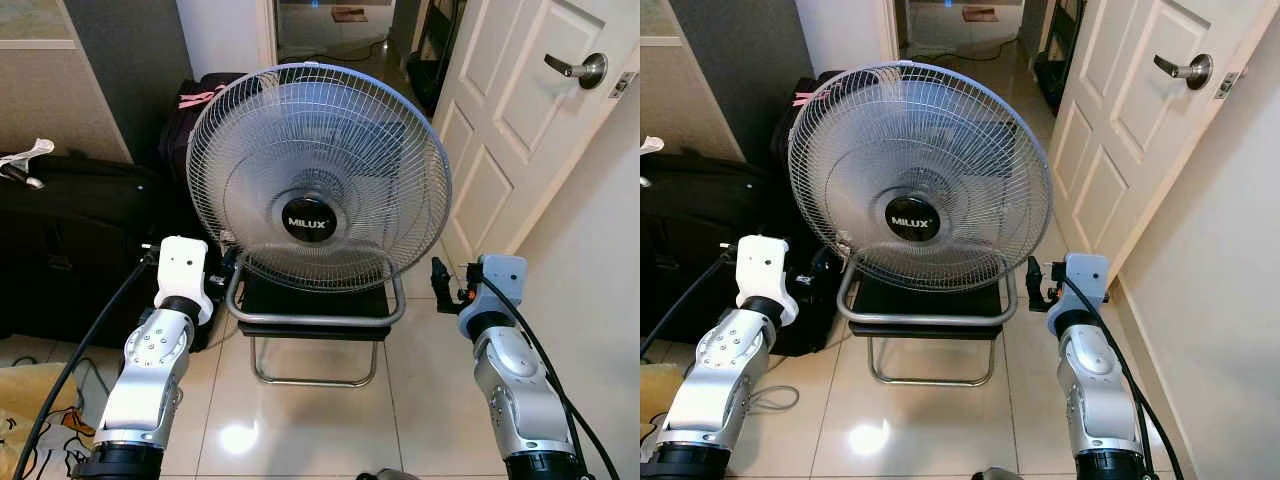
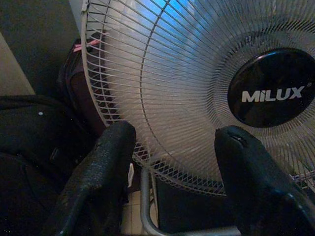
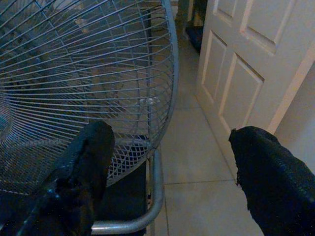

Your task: Clean up the room

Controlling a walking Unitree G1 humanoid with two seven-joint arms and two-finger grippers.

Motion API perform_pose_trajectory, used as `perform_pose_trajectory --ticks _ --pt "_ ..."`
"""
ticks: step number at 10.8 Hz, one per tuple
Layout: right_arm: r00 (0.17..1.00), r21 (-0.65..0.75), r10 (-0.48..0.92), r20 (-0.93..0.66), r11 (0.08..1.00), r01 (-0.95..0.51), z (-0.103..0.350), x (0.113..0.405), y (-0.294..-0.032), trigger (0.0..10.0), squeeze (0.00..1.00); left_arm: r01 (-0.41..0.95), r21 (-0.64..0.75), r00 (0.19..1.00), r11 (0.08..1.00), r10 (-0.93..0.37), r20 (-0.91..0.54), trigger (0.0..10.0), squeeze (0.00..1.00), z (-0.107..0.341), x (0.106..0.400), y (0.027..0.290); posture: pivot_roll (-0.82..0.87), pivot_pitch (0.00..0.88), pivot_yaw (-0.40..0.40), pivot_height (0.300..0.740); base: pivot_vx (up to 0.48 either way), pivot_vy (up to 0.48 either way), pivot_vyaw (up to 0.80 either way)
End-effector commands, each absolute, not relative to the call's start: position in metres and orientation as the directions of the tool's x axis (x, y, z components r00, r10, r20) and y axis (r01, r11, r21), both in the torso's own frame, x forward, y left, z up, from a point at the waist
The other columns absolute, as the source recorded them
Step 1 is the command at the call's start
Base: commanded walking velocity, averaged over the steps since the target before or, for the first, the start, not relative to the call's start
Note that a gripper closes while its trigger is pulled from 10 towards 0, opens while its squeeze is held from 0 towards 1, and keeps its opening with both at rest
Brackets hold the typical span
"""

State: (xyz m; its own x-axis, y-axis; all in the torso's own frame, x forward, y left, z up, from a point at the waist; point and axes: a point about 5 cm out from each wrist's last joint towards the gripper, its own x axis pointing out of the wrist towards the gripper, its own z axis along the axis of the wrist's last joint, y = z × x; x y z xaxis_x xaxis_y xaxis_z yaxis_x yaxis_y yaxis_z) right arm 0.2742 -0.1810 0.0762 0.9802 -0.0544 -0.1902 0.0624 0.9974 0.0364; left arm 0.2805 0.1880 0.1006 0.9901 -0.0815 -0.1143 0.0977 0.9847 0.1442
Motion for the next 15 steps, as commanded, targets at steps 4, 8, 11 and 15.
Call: perform_pose_trajectory --ticks 4,8,11,15 --pt "0.937 0.048 0.014 -0.348 0.999 0.003 0.045 0.237 -0.199 10.0 0.00 -0.013 0.122 0.949 0.992 0.050 -0.310 10.0 0.00 0.063 0.247 0.216 -0.08 0.000 0.008 0.740 0.000 0.000 0.00" --pt "0.937 0.048 0.014 -0.348 0.999 0.003 0.045 0.237 -0.199 10.0 0.00 -0.013 0.122 0.949 0.992 0.050 -0.310 10.0 0.00 0.063 0.247 0.216 -0.08 0.000 0.008 0.740 0.000 0.000 0.00" --pt "0.937 0.048 0.014 -0.348 0.999 0.003 0.045 0.237 -0.199 10.0 0.00 -0.013 0.122 0.949 0.992 0.050 -0.310 10.0 0.00 0.063 0.247 0.216 -0.08 0.000 0.008 0.740 0.000 0.000 0.00" --pt "0.933 0.064 0.006 -0.360 0.998 0.019 0.036 0.236 -0.198 10.0 0.66 0.034 0.137 0.937 0.990 0.016 -0.350 10.0 0.00 0.052 0.242 0.212 -0.07 0.000 0.026 0.740 0.000 0.000 0.00"
